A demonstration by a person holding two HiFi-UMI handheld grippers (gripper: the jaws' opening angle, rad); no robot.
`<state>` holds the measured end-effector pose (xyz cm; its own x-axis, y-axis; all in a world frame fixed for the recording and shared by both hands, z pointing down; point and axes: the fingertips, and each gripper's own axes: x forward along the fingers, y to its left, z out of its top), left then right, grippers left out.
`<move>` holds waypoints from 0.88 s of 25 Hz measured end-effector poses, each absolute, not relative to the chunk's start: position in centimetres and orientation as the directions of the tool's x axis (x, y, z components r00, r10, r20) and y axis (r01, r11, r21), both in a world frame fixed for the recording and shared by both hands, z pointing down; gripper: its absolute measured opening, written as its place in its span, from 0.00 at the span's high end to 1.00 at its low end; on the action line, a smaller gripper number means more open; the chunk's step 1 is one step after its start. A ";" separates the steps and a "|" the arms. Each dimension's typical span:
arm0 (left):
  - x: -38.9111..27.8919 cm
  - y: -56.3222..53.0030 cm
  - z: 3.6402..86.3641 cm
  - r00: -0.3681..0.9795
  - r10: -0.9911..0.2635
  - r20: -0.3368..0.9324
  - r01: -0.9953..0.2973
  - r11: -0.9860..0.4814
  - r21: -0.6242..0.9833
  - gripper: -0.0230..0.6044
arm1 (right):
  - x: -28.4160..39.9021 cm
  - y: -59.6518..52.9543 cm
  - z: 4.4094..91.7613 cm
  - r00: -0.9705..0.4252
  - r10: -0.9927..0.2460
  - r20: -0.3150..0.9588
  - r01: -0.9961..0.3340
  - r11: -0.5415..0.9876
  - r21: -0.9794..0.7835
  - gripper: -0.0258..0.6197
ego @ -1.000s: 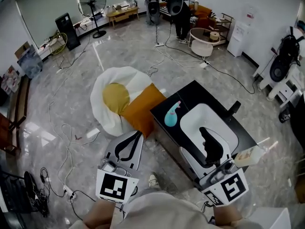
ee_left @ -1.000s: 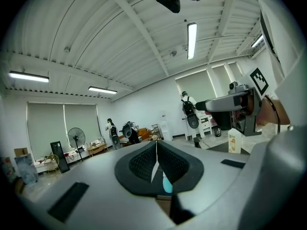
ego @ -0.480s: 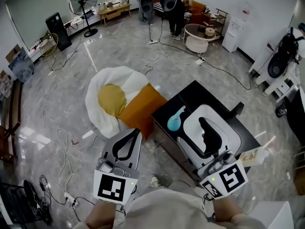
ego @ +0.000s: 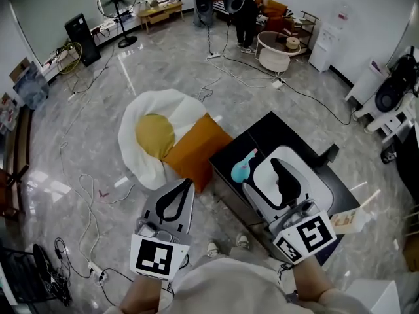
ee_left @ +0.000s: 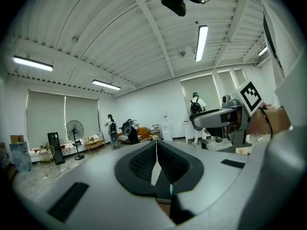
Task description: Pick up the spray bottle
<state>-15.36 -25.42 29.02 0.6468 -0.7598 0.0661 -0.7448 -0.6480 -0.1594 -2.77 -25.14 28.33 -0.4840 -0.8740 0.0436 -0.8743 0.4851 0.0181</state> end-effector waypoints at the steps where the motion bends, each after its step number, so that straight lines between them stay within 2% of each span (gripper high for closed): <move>1: -15.2 -25.7 29.2 0.643 -0.763 0.066 -0.750 -0.645 -0.146 0.92 | -2.6 -25.5 28.6 -0.488 -0.871 0.053 -0.872 0.489 0.018 0.48; 8: -13.4 -28.2 31.0 0.608 -0.789 0.085 -0.749 -0.606 -0.267 0.92 | -0.8 -28.4 32.1 -0.491 -0.862 0.128 -0.868 0.496 0.014 0.48; 12: -12.4 -29.6 33.9 0.587 -0.796 0.149 -0.768 -0.606 -0.209 0.92 | -0.2 -29.8 35.2 -0.504 -0.846 0.172 -0.860 0.510 -0.009 0.46; 22: -11.0 -33.1 40.0 0.556 -0.785 0.272 -0.759 -0.613 -0.219 0.92 | 2.4 -33.5 45.7 -0.482 -0.805 0.345 -0.871 0.483 -0.090 0.45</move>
<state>-11.00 -33.05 40.05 0.5561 -0.7853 0.2722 -0.7587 -0.6133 -0.2194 2.39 -33.54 45.73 -0.4822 -0.8054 0.3446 -0.8710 0.4828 -0.0904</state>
